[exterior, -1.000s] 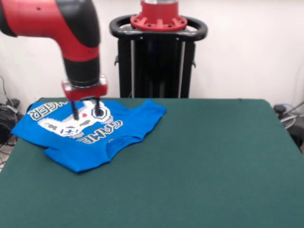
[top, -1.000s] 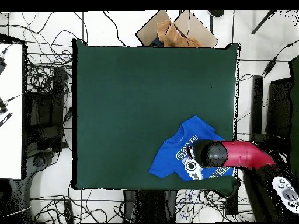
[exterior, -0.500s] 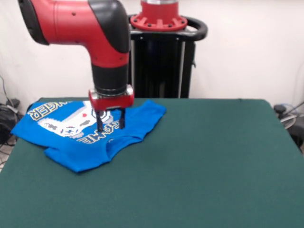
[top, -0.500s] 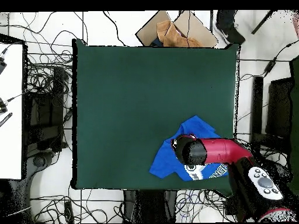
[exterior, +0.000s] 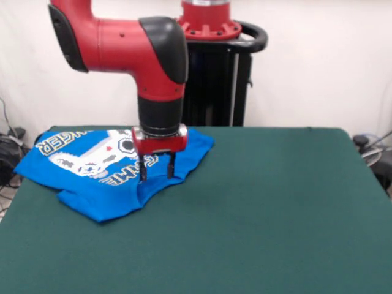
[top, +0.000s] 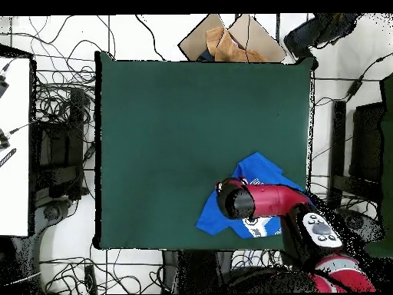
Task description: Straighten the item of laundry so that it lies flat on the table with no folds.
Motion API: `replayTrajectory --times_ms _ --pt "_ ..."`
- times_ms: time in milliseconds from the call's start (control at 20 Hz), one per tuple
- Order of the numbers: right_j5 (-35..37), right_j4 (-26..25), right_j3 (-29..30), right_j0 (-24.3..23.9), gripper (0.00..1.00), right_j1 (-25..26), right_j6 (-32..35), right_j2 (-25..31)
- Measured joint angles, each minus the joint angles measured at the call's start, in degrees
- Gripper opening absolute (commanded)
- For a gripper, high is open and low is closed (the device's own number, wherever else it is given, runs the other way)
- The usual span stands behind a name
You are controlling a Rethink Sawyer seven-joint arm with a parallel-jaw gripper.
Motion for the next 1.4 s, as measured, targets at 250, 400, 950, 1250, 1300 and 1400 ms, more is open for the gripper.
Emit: replayTrajectory --times_ms 250,400,950,1250,1300,1400 --pt "-2.48 1.71 -0.04 2.95 1.0 1.05 0.32 -3.3" --pt "-3.36 3.23 -0.26 4.53 1.0 2.11 0.31 -5.6" --pt "-7.38 7.59 -0.93 9.04 1.0 4.93 0.31 -11.12" --pt "-7.31 8.83 -0.25 7.35 0.0 4.99 0.32 -9.74" --pt "-7.31 8.9 -0.12 7.27 0.0 5.0 0.32 -9.52" --pt "-7.39 9.42 0.6 7.15 0.0 4.99 0.32 -8.74"
